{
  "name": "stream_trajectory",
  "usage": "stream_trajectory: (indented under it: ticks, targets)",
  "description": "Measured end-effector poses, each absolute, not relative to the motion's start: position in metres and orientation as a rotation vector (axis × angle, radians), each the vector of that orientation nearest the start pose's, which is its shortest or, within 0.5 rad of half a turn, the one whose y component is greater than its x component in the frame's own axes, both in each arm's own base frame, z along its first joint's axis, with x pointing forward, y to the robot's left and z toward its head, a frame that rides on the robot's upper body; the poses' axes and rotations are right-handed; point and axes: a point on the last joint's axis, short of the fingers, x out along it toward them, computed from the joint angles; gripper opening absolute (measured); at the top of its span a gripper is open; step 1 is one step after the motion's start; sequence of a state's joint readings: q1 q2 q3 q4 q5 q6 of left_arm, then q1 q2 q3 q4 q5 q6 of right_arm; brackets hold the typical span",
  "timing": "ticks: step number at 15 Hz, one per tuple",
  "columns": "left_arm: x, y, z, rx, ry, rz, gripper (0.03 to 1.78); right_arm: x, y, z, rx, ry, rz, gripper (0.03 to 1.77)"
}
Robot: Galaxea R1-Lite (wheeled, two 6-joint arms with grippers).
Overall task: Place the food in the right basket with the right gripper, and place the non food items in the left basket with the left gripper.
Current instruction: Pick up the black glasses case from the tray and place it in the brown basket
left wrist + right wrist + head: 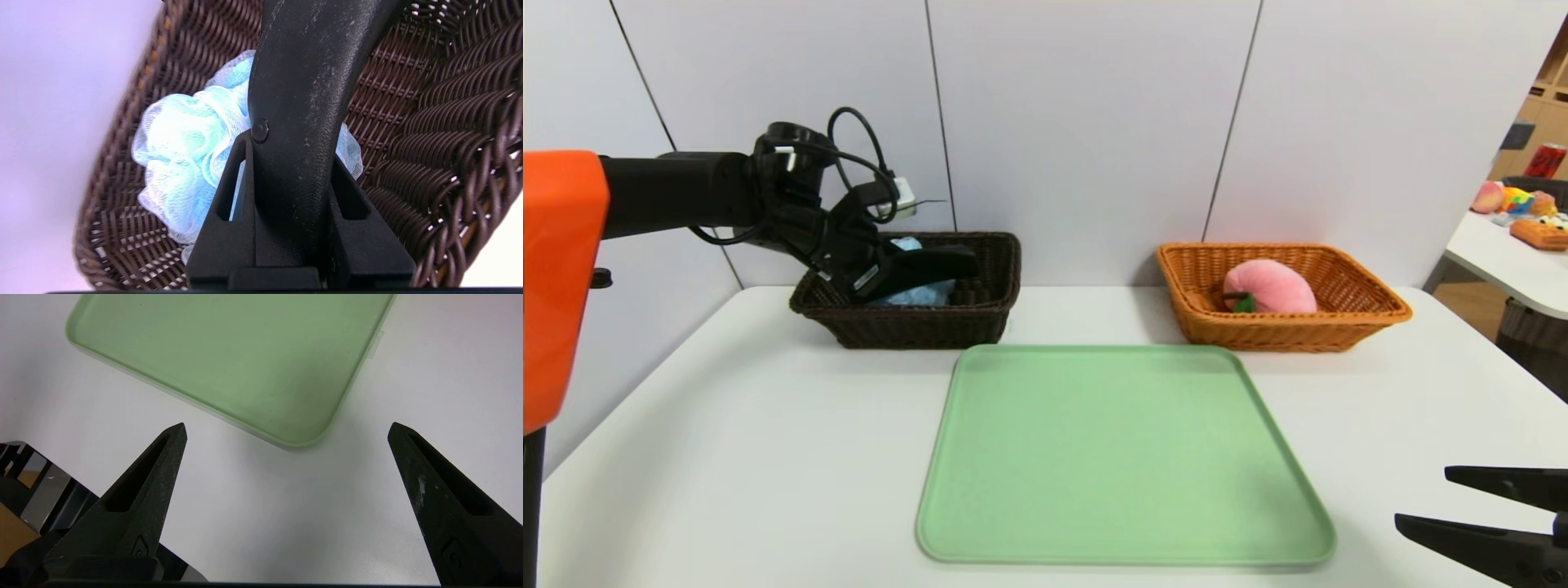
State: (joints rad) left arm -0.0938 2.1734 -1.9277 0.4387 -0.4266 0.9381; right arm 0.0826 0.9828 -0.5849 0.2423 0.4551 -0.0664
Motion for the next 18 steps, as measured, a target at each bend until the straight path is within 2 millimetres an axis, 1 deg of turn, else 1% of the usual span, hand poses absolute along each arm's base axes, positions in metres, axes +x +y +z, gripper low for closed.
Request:
stream_trajectory:
  ticks: [4,8,9,11,13,15,18]
  targets:
    - [0.440,-0.051,0.198,0.756,0.427,-0.788,0.45,0.104,0.018,0.191,0.058,0.623,0.539,1.70]
    - [0.442,-0.051,0.195,0.750,0.436,-0.790,0.45,0.104,0.018,0.191,0.059,0.625,0.538,1.70]
    - [0.442,-0.051,0.195,0.749,0.437,-0.789,0.53,0.104,0.018,0.191,0.059,0.626,0.538,1.70]
    - [0.442,-0.051,0.194,0.747,0.442,-0.789,0.79,0.103,0.018,0.191,0.059,0.626,0.538,1.70]
    - [0.442,-0.051,0.196,0.749,0.436,-0.786,1.00,0.103,0.018,0.191,0.059,0.626,0.538,1.70]
    - [0.441,-0.051,0.201,0.749,0.425,-0.781,1.16,0.102,0.018,0.190,0.059,0.625,0.538,1.70]
    - [0.438,-0.050,0.212,0.746,0.400,-0.764,1.34,0.102,0.018,0.190,0.059,0.625,0.538,1.70]
